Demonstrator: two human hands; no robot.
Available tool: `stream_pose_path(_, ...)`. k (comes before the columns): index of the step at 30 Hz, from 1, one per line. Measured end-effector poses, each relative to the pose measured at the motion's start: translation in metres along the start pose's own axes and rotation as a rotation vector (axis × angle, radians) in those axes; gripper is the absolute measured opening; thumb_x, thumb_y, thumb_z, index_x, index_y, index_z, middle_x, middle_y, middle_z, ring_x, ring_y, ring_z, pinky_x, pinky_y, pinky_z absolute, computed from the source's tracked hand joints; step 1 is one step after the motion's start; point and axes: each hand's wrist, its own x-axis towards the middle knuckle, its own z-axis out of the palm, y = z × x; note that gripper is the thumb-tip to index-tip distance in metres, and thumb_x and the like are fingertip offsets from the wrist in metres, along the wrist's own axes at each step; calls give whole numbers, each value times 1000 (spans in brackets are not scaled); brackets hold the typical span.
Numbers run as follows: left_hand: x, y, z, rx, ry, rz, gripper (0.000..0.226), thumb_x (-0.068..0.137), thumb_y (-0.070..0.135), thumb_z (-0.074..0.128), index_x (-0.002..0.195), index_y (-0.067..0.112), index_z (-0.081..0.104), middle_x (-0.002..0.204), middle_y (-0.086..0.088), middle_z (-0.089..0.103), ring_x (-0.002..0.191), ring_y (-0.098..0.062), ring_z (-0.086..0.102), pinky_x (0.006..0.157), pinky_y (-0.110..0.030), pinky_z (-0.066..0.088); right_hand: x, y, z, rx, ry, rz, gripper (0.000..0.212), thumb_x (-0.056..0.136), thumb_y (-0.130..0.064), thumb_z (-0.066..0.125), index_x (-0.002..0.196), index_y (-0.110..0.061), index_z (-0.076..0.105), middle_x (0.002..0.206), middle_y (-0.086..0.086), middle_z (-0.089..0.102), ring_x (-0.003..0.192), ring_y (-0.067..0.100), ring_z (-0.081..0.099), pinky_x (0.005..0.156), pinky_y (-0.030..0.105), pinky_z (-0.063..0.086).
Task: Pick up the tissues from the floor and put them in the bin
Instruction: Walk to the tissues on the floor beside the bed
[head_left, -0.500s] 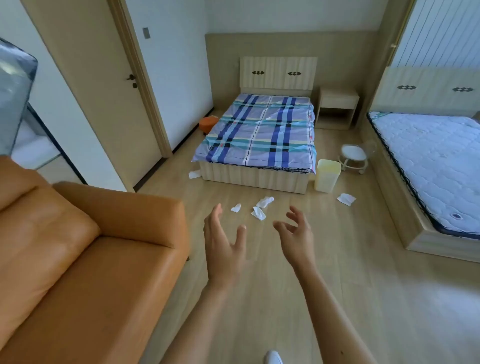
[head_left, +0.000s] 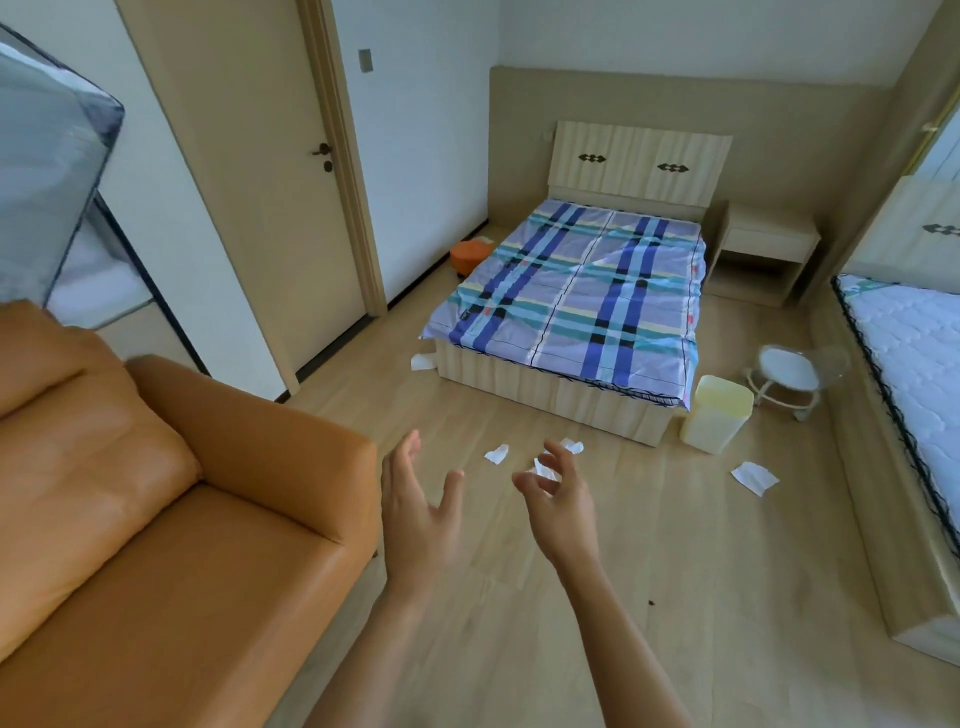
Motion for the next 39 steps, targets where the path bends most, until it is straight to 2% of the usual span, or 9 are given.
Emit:
stream_pose_path(4, 63, -21, 19, -18, -1, -38, 58, 92, 22, 64, 145, 14, 40, 145, -2, 49, 134, -15, 44, 110, -39, 41, 64, -2, 37, -41, -24, 5, 56, 86, -32, 67, 139, -32, 47, 129, -11, 57, 103, -9, 59, 77, 22, 50)
stream_pose_path(6, 100, -32, 30, -21, -10, -47, 59, 93, 22, 64, 145, 13, 39, 146, -2, 48, 134, -15, 44, 109, -35, 40, 99, -4, 58, -42, -46, 12, 57, 86, -33, 68, 139, -32, 47, 129, -11, 57, 105, -4, 61, 76, 24, 50)
stream_pose_path(9, 162, -48, 49, -41, -35, -65, 58, 93, 22, 64, 145, 13, 40, 145, -1, 49, 133, -13, 45, 104, -25, 36, 159, -11, 89, -30, -69, 27, 56, 88, -30, 68, 139, -31, 47, 130, -11, 57, 102, -6, 61, 67, 18, 46)
stream_pose_path(14, 271, -63, 73, -77, -77, -110, 55, 92, 21, 64, 142, 14, 43, 141, 1, 51, 130, -10, 47, 102, -21, 35, 258, -30, 136, -19, -45, 27, 58, 89, -26, 67, 142, -27, 46, 132, -7, 56, 102, -4, 62, 68, 17, 43)
stream_pose_path(20, 377, -85, 103, -59, -95, -154, 52, 92, 23, 64, 140, 16, 45, 140, 1, 53, 128, -12, 50, 109, -36, 43, 360, -34, 178, 13, -24, 81, 58, 89, -25, 67, 143, -26, 46, 132, -6, 57, 101, -6, 60, 68, 18, 44)
stream_pose_path(25, 460, -116, 147, -40, -99, -187, 50, 91, 24, 65, 138, 17, 47, 136, 1, 55, 125, -12, 52, 108, -40, 44, 458, -29, 212, 8, -43, 107, 56, 88, -24, 68, 141, -27, 47, 129, -6, 57, 95, -9, 61, 60, 13, 46)
stream_pose_path(27, 500, -126, 170, -53, -110, -192, 51, 91, 24, 66, 138, 18, 47, 136, 2, 55, 126, -11, 51, 107, -38, 44, 510, -31, 227, 8, -51, 107, 57, 88, -24, 68, 142, -26, 47, 128, -7, 57, 93, -10, 61, 58, 11, 46)
stream_pose_path(32, 594, -140, 211, -44, -102, -234, 47, 90, 24, 67, 134, 22, 49, 132, 7, 57, 123, -9, 53, 103, -32, 46, 638, -51, 263, 7, -119, 113, 58, 89, -30, 68, 142, -26, 46, 126, -8, 57, 93, -8, 60, 68, 15, 45)
stream_pose_path(39, 706, -162, 213, 8, -82, -306, 33, 91, 32, 64, 122, 28, 57, 122, 14, 61, 116, -4, 56, 97, -26, 46, 761, -73, 347, -40, -243, 134, 53, 90, -31, 66, 140, -27, 48, 125, -9, 58, 91, -13, 54, 65, 12, 40)
